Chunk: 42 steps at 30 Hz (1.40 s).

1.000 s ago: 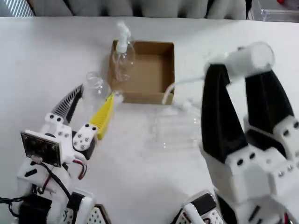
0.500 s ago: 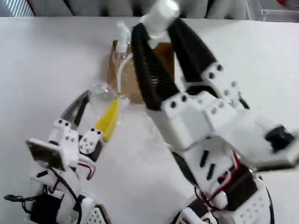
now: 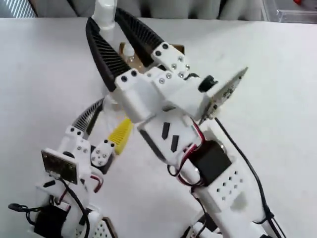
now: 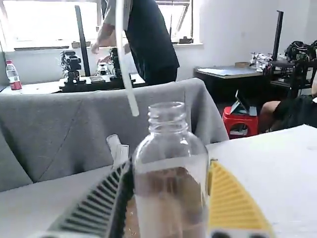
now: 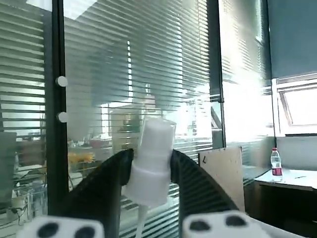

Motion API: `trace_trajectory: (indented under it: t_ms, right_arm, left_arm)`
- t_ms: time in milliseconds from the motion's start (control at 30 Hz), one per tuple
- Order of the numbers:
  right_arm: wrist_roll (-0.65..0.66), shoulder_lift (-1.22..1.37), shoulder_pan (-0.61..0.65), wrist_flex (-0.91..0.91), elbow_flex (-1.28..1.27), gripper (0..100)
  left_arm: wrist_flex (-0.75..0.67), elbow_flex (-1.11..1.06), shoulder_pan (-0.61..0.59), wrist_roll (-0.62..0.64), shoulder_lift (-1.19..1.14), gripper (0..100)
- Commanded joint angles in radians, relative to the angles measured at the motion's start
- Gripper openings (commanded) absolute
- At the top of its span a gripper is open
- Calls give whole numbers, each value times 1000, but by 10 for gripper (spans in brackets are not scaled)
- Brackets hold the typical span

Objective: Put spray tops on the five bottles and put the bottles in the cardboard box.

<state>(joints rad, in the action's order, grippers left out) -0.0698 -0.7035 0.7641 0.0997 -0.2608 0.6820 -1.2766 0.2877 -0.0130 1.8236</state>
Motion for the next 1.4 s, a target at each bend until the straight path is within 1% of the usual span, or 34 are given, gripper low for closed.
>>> trace_trajectory:
  t_ms: [0, 200, 300, 400, 533, 733, 1000, 1367]
  right_arm:
    - [-2, -24, 5, -19, 35, 15]
    - [0, -73, 4, 70, 34, 15]
    - [0, -93, 4, 70, 34, 15]
    - [37, -94, -30, 70, 31, 15]
    - [38, -90, -65, 70, 31, 15]
    - [40, -88, -67, 70, 29, 15]
    - [40, -99, -67, 61, -74, 15]
    - [46, -99, -67, 59, -71, 15]
  left_arm:
    - [0, -8, 5, -8, 10, 24]
    - [-2, -20, 5, -8, 10, 24]
    - [-2, -20, 5, -8, 10, 24]
    - [3, -20, 5, -8, 10, 24]
    - [5, -18, 5, -6, 10, 24]
    - [5, -17, 5, -2, 10, 24]
    - [5, -17, 4, -3, 10, 24]
    - [5, -17, 4, -2, 10, 24]
